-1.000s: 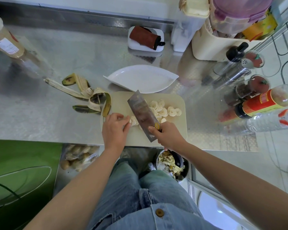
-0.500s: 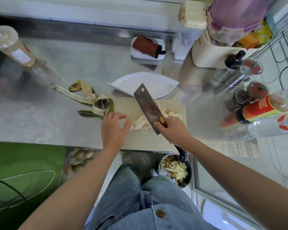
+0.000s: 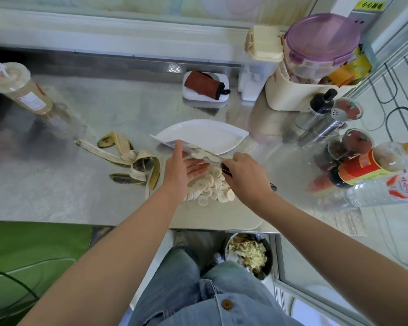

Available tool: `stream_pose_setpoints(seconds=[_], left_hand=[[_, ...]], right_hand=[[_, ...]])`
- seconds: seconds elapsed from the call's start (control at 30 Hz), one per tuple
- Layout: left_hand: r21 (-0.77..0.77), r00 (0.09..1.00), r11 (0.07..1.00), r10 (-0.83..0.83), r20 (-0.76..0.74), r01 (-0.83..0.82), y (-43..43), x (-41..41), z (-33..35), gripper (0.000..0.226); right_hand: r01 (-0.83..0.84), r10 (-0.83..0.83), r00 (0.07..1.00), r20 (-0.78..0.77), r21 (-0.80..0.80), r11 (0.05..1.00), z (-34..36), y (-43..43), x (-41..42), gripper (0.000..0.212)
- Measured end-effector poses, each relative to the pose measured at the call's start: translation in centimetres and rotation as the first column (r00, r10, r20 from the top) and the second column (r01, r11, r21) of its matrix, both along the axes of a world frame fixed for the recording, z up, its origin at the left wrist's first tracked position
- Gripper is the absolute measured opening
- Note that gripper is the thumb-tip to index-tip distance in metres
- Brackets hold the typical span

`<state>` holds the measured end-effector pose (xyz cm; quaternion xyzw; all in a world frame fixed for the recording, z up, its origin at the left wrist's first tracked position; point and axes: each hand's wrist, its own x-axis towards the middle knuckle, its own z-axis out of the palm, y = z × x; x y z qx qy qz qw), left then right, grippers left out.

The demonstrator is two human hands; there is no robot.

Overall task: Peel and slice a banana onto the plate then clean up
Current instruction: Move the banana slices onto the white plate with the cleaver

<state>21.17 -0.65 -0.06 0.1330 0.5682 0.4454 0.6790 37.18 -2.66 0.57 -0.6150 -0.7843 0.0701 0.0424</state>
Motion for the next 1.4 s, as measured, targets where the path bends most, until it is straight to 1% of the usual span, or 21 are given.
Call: stream_pose_setpoints(seconds=[0.03,0.1,0.13,0.2,0.33,0.43,0.5,0.63,0.7,0.8,0.87,1.0,1.1,1.27,1.37,1.4], left_hand=[[-0.015,1.0,1.0,0.026,-0.011,-0.026,0.5,-0.2,0.0,0.046],[-0.049,0.996,0.995,0.08,-0.031,-0.082,1.4,-0.7,0.2,0.038],[-0.067,0.993,0.992,0.108,-0.038,-0.111,1.9,-1.0,0.2,0.036],[-0.085,0.988,0.985,0.142,-0.062,-0.147,2.7,-1.6,0.2,0.033],[-0.068,0.979,0.982,0.17,-0.109,-0.178,4.6,-3.0,0.2,0.034],[-0.061,0.973,0.986,0.144,-0.182,-0.157,6.0,-4.4,0.4,0.03],[-0.057,0.97,0.992,0.099,-0.222,-0.114,6.7,-5.2,0.5,0.027],[-0.064,0.953,0.997,0.026,-0.303,-0.048,7.4,-6.5,0.1,0.028],[-0.07,0.939,0.997,-0.012,-0.345,-0.013,7.6,-7.0,-0.2,0.029],[-0.096,0.933,0.995,-0.049,-0.357,0.015,7.7,-7.4,-0.4,0.03],[-0.107,0.937,0.994,-0.054,-0.344,0.019,7.8,-7.6,-0.5,0.027],[-0.1,0.946,0.995,-0.061,-0.319,0.031,7.9,-8.0,-0.8,0.028],[-0.096,0.944,0.993,-0.089,-0.319,0.062,8.1,-8.1,-0.9,0.03],[-0.117,0.94,0.989,-0.119,-0.32,0.086,8.0,-8.1,-0.9,0.03],[-0.125,0.93,0.986,-0.143,-0.34,0.106,7.9,-8.1,-1.0,0.028],[-0.129,0.929,0.986,-0.144,-0.34,0.106,7.9,-8.1,-1.0,0.028]], right_hand=[[-0.035,0.036,0.999,-0.019,0.028,0.999,-0.1,0.2,0.0,0.009],[-0.096,0.1,0.994,-0.051,0.07,0.993,-0.2,0.6,0.0,0.01],[-0.13,0.133,0.989,-0.07,0.052,0.99,-0.2,1.0,0.1,0.012],[-0.187,0.182,0.977,-0.109,-0.04,0.982,-0.1,1.6,0.1,0.021],[-0.251,0.221,0.956,-0.195,-0.146,0.957,0.3,3.2,-0.2,0.051],[-0.352,0.322,0.933,-0.16,-0.224,0.909,0.2,4.7,-1.1,0.057],[-0.383,0.344,0.922,-0.179,-0.289,0.877,0.1,5.7,-2.1,0.057],[-0.318,0.224,0.94,-0.258,-0.416,0.852,-0.4,7.3,-3.5,0.057],[-0.262,0.157,0.956,-0.248,-0.48,0.837,-1.0,8.0,-3.7,0.052],[-0.172,0.08,0.979,-0.189,-0.542,0.823,-1.8,8.3,-4.0,0.056],[-0.151,0.051,0.979,-0.197,-0.535,0.831,-1.9,8.3,-4.4,0.058],[-0.272,0.128,0.94,-0.317,-0.464,0.843,-1.1,7.7,-5.6,0.053],[-0.298,0.143,0.928,-0.343,-0.455,0.839,-1.0,7.3,-6.2,0.052],[-0.24,0.115,0.954,-0.278,-0.473,0.848,-2.1,7.6,-6.2,0.051],[-0.155,0.046,0.975,-0.217,-0.518,0.841,-2.3,8.0,-6.1,0.051],[-0.138,0.024,0.975,-0.22,-0.519,0.843,-2.3,8.0,-6.1,0.051]])
